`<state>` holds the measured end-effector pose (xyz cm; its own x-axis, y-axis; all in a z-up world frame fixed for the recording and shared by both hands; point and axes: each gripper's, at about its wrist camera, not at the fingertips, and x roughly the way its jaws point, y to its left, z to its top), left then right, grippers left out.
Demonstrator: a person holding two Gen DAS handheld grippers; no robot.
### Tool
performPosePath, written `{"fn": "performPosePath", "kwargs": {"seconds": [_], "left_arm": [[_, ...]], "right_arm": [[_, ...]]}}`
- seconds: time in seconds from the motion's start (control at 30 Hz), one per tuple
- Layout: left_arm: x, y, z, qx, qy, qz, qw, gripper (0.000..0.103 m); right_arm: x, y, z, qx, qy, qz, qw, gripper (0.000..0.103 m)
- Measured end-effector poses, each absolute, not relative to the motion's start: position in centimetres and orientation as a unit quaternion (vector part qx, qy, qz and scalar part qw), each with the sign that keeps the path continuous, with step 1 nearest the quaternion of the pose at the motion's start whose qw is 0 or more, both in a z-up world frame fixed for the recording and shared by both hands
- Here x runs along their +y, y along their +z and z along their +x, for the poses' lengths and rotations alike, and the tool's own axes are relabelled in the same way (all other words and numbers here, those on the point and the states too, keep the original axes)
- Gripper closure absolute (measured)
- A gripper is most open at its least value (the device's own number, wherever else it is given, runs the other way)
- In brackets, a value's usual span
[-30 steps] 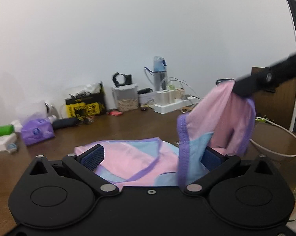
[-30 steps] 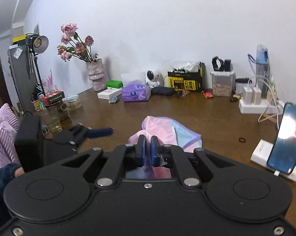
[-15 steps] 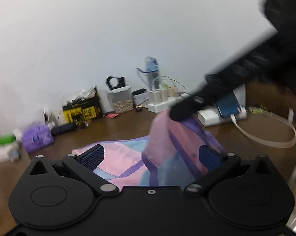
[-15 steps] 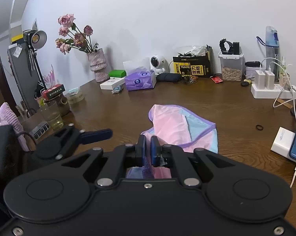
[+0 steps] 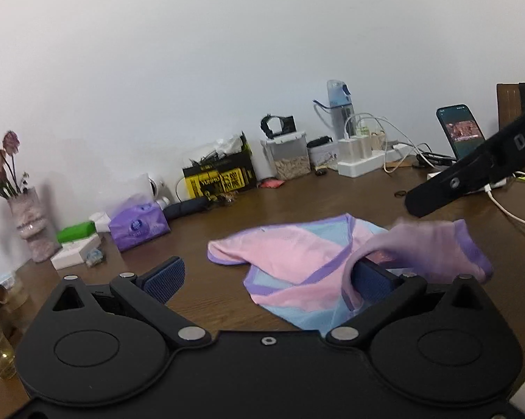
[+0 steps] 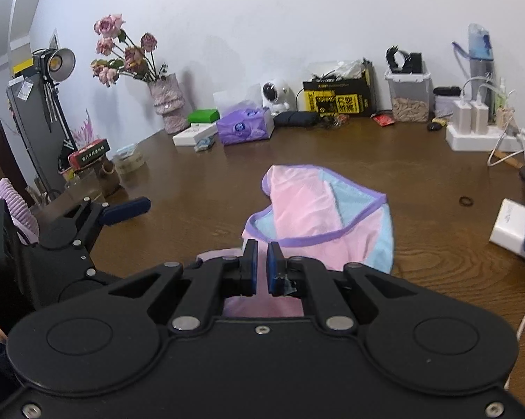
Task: Fold clothes
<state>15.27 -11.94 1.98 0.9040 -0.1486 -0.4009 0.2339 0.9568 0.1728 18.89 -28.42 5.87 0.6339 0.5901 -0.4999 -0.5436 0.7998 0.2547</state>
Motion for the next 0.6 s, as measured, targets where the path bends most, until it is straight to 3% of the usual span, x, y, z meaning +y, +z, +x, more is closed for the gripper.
{"fn": "performPosePath", "kwargs": {"seconds": [0.07,0.13,0.2,0.23,0.27,0.5,0.53,0.57,0.6], "left_arm": [[-11.4,1.4,16.3,0.235,-0.151,0.060,0.958,0.029],[-11.4,0.9,16.6,0.247,-0.180,0.042,0.951,0.070],[-11.5,0.3,16.9,0.244,-0.180,0.046,0.952,0.087],[-11.3,0.1,17.9,0.251,-0.184,0.042,0.949,0.096],[-11.1,-0.1,18.6,0.257,-0.189,0.037,0.947,0.097],[-10.2,3.1,21.9,0.266,-0.241,-0.028,0.933,0.100],[-10.3,3.3,22.2,0.266,-0.244,-0.027,0.932,0.100],[-10.4,3.6,22.2,0.263,-0.245,-0.024,0.933,0.100],[-10.5,3.9,22.2,0.259,-0.247,-0.020,0.933,0.100]], "right_arm": [[-27.8,5.6,18.8,0.290,0.312,0.026,0.904,0.095],[-27.2,5.4,18.2,0.280,0.293,-0.012,0.914,0.095],[-27.3,5.2,17.3,0.267,0.282,-0.042,0.921,0.092],[-27.4,5.0,16.8,0.261,0.278,-0.054,0.923,0.085],[-27.7,4.9,16.3,0.257,0.279,-0.057,0.923,0.078],[-26.2,1.7,12.0,0.250,0.279,-0.105,0.921,0.065],[-25.4,1.3,11.8,0.239,0.273,-0.118,0.925,0.057],[-24.8,1.0,11.7,0.230,0.268,-0.127,0.927,0.040],[-24.4,0.8,11.8,0.224,0.258,-0.129,0.931,0.035]]}}
